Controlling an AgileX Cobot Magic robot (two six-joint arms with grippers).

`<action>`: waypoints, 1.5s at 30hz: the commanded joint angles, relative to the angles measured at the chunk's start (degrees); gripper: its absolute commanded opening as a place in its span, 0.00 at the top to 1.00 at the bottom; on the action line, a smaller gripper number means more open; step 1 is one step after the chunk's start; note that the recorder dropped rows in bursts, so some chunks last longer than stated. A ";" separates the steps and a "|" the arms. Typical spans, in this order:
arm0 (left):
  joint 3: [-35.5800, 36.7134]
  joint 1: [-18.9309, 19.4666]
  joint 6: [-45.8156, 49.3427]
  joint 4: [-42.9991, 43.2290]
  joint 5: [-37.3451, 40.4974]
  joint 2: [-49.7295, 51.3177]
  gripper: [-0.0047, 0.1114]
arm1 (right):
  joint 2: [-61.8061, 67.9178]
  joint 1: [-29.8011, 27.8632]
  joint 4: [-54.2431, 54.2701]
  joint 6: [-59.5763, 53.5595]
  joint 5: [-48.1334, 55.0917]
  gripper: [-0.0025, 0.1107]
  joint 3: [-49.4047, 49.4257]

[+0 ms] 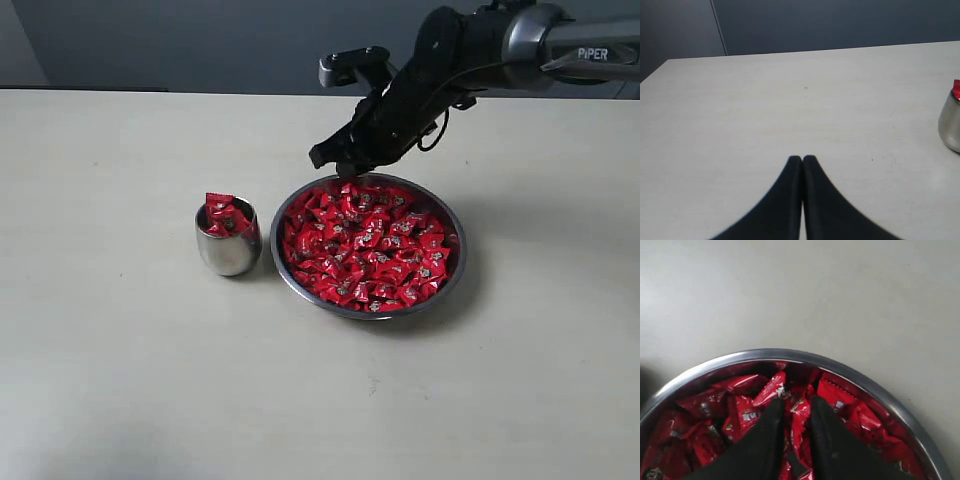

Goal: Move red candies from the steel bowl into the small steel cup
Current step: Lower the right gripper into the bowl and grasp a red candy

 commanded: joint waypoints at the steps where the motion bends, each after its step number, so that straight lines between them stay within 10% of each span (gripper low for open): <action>1: 0.11 0.09 -0.11 0.11 -0.55 -0.27 0.96 | 0.68 -0.28 -0.50 0.35 -1.64 0.81 -0.37; 45: 0.11 0.09 -0.11 0.11 -0.55 -0.27 0.96 | 4.79 -0.28 2.15 0.54 -2.81 0.82 -0.37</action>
